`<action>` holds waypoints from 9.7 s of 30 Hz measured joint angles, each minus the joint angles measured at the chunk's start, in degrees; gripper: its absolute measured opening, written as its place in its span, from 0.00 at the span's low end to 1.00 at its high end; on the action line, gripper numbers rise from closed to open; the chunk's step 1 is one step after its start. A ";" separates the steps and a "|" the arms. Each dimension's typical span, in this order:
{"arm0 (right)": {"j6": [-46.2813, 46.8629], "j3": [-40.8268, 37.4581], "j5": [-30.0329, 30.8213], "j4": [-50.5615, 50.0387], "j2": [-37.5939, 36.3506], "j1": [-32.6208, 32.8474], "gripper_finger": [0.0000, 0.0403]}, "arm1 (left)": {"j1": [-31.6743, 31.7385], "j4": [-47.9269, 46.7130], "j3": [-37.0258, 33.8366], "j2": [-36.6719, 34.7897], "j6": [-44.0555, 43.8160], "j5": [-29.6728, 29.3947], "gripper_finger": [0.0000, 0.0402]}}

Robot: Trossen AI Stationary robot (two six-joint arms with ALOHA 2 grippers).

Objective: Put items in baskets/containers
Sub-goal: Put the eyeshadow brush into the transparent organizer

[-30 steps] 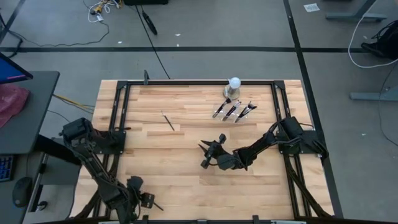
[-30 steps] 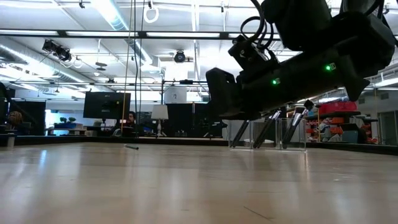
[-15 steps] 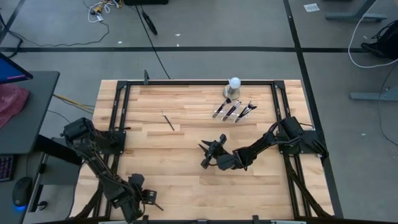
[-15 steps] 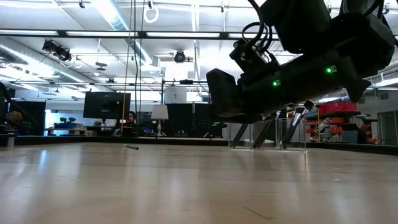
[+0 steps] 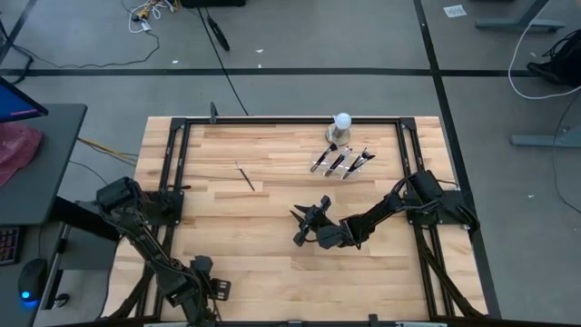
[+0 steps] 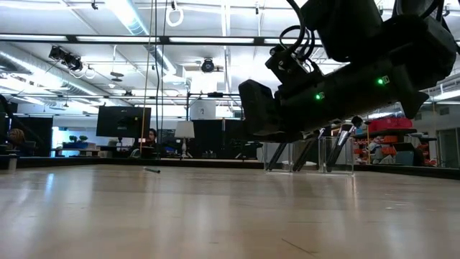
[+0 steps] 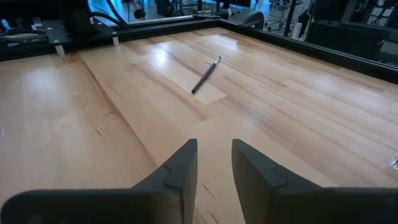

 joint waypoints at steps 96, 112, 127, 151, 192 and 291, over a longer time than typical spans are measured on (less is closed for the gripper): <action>11.86 0.00 -4.67 9.65 -0.04 3.63 0.25 | -2.97 30.68 -24.82 9.74 52.66 -56.45 0.11; 1.69 0.04 -15.30 17.64 -1.86 5.55 0.25 | -4.09 46.19 -30.71 6.17 60.98 -57.40 0.04; 8.44 0.07 -22.60 3.88 -2.23 6.25 0.32 | 4.22 49.51 -30.65 -6.62 75.63 -54.43 0.04; -18.12 15.89 -2.00 11.43 5.33 11.25 0.42 | 17.22 94.58 -30.49 -11.03 126.47 -34.29 0.04; 25.15 15.85 -9.54 -70.19 -31.19 11.12 0.02 | 20.73 84.59 -30.45 -11.05 119.94 -33.14 0.59; 5.46 -2.95 -24.85 14.11 -1.18 7.56 0.22 | 48.30 28.18 -30.49 -22.46 76.58 -43.39 0.64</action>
